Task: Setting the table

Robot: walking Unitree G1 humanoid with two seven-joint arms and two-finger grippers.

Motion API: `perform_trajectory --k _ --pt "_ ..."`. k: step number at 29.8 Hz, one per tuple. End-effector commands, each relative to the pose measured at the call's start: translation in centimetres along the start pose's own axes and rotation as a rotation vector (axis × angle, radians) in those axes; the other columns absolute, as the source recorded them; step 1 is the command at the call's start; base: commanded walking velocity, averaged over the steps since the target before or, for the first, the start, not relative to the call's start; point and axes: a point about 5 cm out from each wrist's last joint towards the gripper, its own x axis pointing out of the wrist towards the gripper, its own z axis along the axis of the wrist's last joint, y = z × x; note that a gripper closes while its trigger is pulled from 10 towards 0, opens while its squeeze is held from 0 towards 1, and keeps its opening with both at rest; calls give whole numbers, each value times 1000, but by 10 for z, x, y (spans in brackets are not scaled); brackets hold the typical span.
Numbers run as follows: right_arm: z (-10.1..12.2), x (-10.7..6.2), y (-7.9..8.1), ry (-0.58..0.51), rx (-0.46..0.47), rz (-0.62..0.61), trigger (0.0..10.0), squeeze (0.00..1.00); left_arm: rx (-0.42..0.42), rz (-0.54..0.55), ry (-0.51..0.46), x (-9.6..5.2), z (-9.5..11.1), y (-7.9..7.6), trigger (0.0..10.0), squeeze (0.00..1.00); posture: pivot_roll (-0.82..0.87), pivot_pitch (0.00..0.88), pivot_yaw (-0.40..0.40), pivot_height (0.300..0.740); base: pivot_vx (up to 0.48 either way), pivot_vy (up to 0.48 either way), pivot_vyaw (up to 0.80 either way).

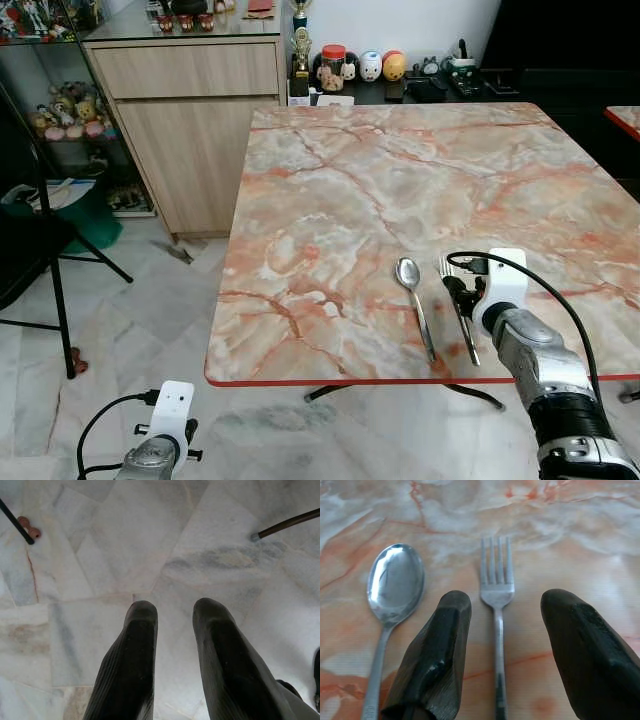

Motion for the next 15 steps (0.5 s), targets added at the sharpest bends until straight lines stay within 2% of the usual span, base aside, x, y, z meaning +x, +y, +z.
perform_trajectory --k 1,7,15 --pt "0 2 4 14 -1 17 10000 0 2 5 17 0 -2 0 10000 0 18 0 -10 740 0 0 0" --pt "-2 5 9 35 -11 44 10000 0 1 6 18 0 -2 0 10000 0 18 0 -11 740 0 0 0" --pt "-4 6 7 37 -8 15 10000 0 -1 6 17 0 -1 0 10000 0 20 0 -11 740 0 0 0"
